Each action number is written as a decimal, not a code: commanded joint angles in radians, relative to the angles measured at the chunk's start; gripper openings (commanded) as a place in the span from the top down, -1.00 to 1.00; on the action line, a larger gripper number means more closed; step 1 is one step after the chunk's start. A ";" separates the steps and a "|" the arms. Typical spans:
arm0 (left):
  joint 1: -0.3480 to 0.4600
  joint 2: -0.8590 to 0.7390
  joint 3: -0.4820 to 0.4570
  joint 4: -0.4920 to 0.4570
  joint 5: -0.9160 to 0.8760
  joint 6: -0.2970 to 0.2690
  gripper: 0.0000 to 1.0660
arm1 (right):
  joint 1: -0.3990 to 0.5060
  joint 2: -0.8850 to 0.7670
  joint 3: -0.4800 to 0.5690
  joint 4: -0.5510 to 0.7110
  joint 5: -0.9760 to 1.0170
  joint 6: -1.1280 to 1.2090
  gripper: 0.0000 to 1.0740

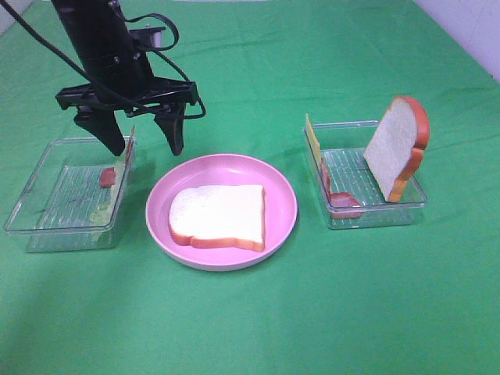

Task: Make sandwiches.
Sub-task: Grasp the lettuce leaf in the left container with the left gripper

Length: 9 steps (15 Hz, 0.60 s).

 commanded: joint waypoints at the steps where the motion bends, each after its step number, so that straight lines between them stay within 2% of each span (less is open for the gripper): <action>1: -0.007 -0.006 -0.017 0.061 0.081 -0.034 -0.43 | -0.004 -0.013 0.004 -0.005 -0.011 -0.012 -0.43; 4: -0.007 -0.007 -0.017 0.068 0.081 -0.044 -0.43 | -0.004 -0.013 0.004 -0.005 -0.011 -0.012 -0.43; 5: -0.007 -0.011 -0.016 0.105 0.081 -0.061 -0.35 | -0.004 -0.013 0.004 -0.005 -0.011 -0.012 -0.43; 9: -0.007 -0.058 0.042 0.141 0.081 -0.083 -0.31 | -0.004 -0.013 0.004 -0.005 -0.011 -0.012 -0.43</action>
